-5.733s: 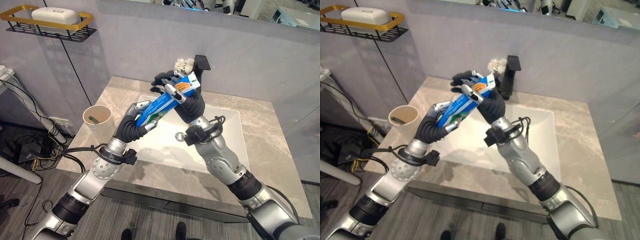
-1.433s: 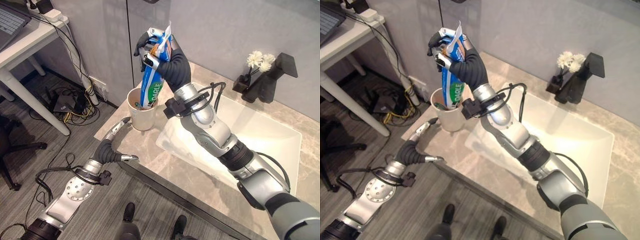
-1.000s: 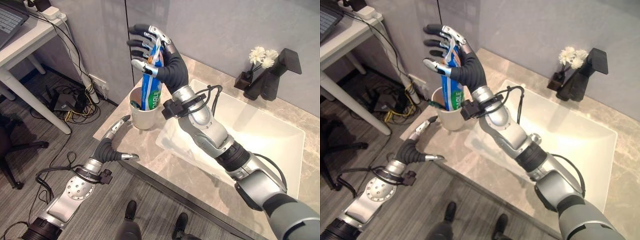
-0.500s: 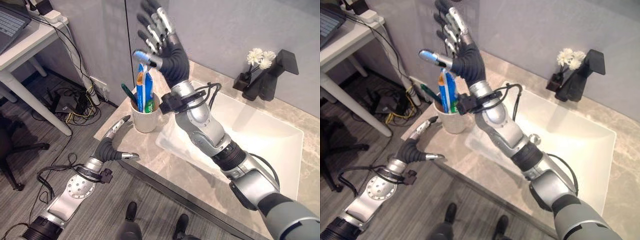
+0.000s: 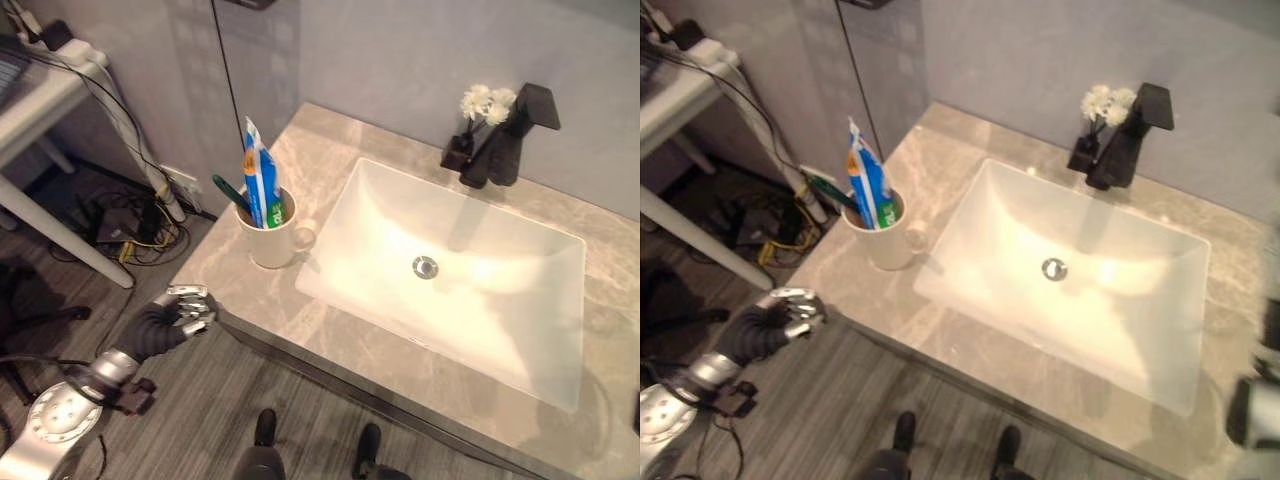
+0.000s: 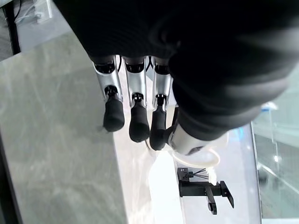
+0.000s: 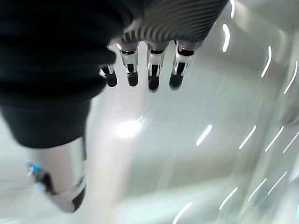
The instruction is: Put brush and paste in cup on sink, flatten towel.
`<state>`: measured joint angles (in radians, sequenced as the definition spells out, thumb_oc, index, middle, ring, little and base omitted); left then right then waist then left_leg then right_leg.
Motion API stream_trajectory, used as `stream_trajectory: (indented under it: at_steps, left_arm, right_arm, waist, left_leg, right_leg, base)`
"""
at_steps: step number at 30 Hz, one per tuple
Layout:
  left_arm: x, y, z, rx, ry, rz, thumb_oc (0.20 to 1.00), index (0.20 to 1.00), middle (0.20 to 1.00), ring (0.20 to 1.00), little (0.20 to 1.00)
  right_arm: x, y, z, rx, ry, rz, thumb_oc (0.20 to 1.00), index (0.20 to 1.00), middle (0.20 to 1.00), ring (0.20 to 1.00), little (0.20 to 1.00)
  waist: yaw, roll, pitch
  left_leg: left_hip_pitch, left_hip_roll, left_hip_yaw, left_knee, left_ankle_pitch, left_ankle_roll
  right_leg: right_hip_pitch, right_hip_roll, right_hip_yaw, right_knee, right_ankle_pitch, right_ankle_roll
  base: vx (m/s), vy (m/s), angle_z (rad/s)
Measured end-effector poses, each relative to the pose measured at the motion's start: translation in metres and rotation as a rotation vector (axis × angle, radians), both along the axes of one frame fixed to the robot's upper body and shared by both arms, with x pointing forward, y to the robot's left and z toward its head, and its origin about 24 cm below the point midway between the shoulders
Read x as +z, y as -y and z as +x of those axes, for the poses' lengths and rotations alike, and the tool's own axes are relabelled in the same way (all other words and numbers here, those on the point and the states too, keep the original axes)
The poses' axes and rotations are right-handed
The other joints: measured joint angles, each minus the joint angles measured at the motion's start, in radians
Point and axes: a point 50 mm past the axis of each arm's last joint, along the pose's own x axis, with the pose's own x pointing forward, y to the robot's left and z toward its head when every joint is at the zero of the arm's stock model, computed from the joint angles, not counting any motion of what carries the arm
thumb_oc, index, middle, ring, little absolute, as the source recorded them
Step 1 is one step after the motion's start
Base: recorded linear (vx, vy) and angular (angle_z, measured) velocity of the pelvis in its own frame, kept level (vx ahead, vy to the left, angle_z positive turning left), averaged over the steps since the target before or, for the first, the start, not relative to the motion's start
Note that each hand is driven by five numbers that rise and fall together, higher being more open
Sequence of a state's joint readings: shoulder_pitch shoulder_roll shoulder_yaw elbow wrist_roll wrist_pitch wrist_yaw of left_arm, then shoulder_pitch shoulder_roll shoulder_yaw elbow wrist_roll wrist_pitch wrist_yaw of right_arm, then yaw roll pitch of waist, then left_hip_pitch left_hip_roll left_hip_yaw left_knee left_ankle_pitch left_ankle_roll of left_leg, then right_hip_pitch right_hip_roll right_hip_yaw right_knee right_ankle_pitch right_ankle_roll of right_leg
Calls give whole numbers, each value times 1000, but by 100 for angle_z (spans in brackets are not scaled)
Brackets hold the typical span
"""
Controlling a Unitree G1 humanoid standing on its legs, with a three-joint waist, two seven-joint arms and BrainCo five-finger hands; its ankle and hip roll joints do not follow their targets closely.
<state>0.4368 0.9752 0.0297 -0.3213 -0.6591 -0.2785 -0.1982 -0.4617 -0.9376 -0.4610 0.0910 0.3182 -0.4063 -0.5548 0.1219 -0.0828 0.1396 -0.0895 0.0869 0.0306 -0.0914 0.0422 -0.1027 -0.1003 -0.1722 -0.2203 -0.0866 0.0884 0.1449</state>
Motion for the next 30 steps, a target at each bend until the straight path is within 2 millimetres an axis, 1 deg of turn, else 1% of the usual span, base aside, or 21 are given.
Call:
stream_trajectory:
  at_steps: [1,2,3,4,5,6,7,9,11,12,13,15,19,20,21,23,26,27,28,29,30]
  left_arm:
    - [2,3,0,-16,8,-21,200,200,200,200,200]
    - [1,3,-1,-16,-1,-43,200,200,200,200,200]
    - [-5,6,-2,-34,-46,-61,200,200,200,200,200]
    - [-4,7,-2,-48,-47,-63,200,200,200,200,200]
    - [-9,8,-3,-48,-62,-73,200,200,200,200,200]
    - [-14,10,-3,-53,-84,-83,200,200,200,200,200]
    - [-16,13,-3,-57,-88,-94,200,200,200,200,200]
    - [-21,15,-4,-37,-87,-133,200,200,200,200,200]
    - [-21,16,-4,-30,-77,-141,200,200,200,200,200]
    - [-20,16,-3,-29,-69,-142,200,200,200,200,200]
    - [-19,17,-1,-30,-57,-145,200,200,200,200,200]
    - [-17,18,1,-23,-32,-152,200,200,200,200,200]
    - [-24,15,0,9,-49,-114,200,200,200,200,200]
    - [-25,14,0,14,-53,-113,200,200,200,200,200]
    - [-25,14,0,17,-54,-111,200,200,200,200,200]
    - [-28,15,-2,12,-63,-91,200,200,200,200,200]
    - [-33,17,-2,25,-68,-97,200,200,200,200,200]
    - [-37,17,-2,38,-73,-103,200,200,200,200,200]
    - [-38,18,-2,47,-63,-111,200,200,200,200,200]
    - [-39,19,-2,53,-56,-124,200,200,200,200,200]
    - [-39,21,-2,51,-55,-126,200,200,200,200,200]
  right_arm:
    - [-15,20,-10,-75,-22,69,1000,1000,1000,1000,1000]
    - [-29,33,-14,-114,-33,155,1000,1000,1000,1000,1000]
    - [-57,63,-26,-251,-117,253,1000,1000,1000,1000,1000]
    - [-78,80,-34,-342,-207,304,1000,1000,1000,1000,1000]
    - [-109,99,-42,-437,-329,398,1000,1000,1000,1000,1000]
    - [-134,113,-53,-517,-440,453,1000,1000,1000,1000,1000]
    - [-154,120,-65,-576,-524,507,1000,1000,1000,1000,1000]
    - [-199,131,-105,-746,-730,570,1000,1000,1000,1000,1000]
    - [-218,136,-127,-836,-836,607,1000,1000,1000,1000,1000]
    - [-223,137,-134,-861,-869,609,1000,1000,1000,1000,1000]
    - [-238,142,-152,-927,-939,655,1000,1000,1000,1000,1000]
    - [-259,145,-178,-1010,-1041,750,1000,1000,1000,1000,1000]
    - [-279,144,-207,-1076,-1071,896,1000,1000,1000,1000,1000]
    - [-286,142,-214,-1084,-1080,933,1000,1000,1000,1000,1000]
    - [-298,138,-226,-1086,-1095,1023,1000,1000,1000,1000,1000]
    - [-306,135,-233,-1077,-1112,1060,1000,1000,1000,1000,1000]
    - [-341,116,-247,-982,-1232,1209,1000,1000,1000,1000,1000]
    - [-363,100,-251,-913,-1350,1250,1000,1000,1000,1000,1000]
    - [-374,91,-252,-864,-1425,1256,1000,1000,1000,1000,1000]
    - [-391,76,-252,-797,-1490,1308,1000,1000,1000,1000,1000]
    - [-402,65,-251,-747,-1535,1335,1000,1000,1000,1000,1000]
  waist:
    - [-3,1,1]
    - [-10,2,0]
    - [-30,14,0]
    - [-30,13,0]
    - [-45,17,-2]
    - [-57,23,0]
    - [-60,28,2]
    - [-91,50,3]
    - [-120,71,-4]
    - [-129,77,-5]
    - [-147,86,-10]
    - [-150,92,-10]
    - [-164,107,-18]
    - [-164,110,-20]
    - [-163,114,-24]
    - [-163,121,-27]
    - [-153,120,-28]
    - [-149,121,-28]
    - [-145,119,-29]
    - [-144,120,-29]
    - [-141,122,-30]
  left_leg:
    - [-2,-1,-6,0,0,0]
    - [0,-1,-7,0,0,0]
    - [0,-3,0,0,0,0]
    - [-1,-3,0,0,1,0]
    - [-1,-3,3,0,1,0]
    - [-1,-4,1,0,1,1]
    - [-1,-4,4,0,0,1]
    - [0,-6,10,0,-2,5]
    - [0,-7,12,0,-5,8]
    - [0,-7,13,0,-5,8]
    - [1,-7,16,0,-5,9]
    - [0,-5,18,0,-5,9]
    - [-4,-7,26,-1,-6,10]
    - [-6,-7,26,-1,-6,10]
    - [-17,-8,25,-1,-5,9]
    - [-18,-10,26,-1,-5,9]
    - [-19,-9,24,0,-5,10]
    - [-19,-9,24,0,-5,10]
    - [-18,-9,24,0,-5,10]
    - [-18,-9,25,0,-5,10]
    - [-19,-10,25,0,-5,10]
  right_leg:
    - [1,-1,-5,0,0,0]
    - [0,-1,-2,0,1,0]
    - [-1,-3,1,0,2,1]
    - [-2,-2,1,0,2,0]
    - [-4,-1,4,1,2,0]
    - [-5,-2,3,0,1,1]
    - [-7,-3,6,0,2,1]
    - [-12,-2,17,0,2,2]
    - [-11,-6,18,0,2,3]
    - [-11,-6,19,0,2,3]
    - [-12,-6,22,0,2,3]
    - [-15,-5,23,0,2,3]
    - [-24,-7,29,-8,2,3]
    - [-27,-7,30,-8,2,4]
    - [-38,-9,29,-7,4,3]
    - [-40,-11,31,-4,9,4]
    - [-39,-9,30,-1,9,4]
    - [-39,-9,29,0,8,4]
    - [-39,-9,29,0,8,5]
    - [-39,-9,28,0,8,5]
    - [-40,-10,27,-1,8,5]
  base:
    - [17,0,10]
    - [0,0,0]
    - [23,-2,-6]
    - [18,4,-5]
    - [0,0,0]
    - [34,1,-2]
    - [14,-15,-5]
    - [18,-18,-13]
    - [12,-12,-5]
    - [8,-9,-5]
    - [13,-15,-4]
    - [15,-11,-5]
    - [12,-6,-5]
    - [0,0,0]
    - [0,0,0]
    - [0,0,0]
    - [0,0,0]
    - [0,0,0]
    - [0,0,0]
    - [0,0,0]
    - [10,-46,0]
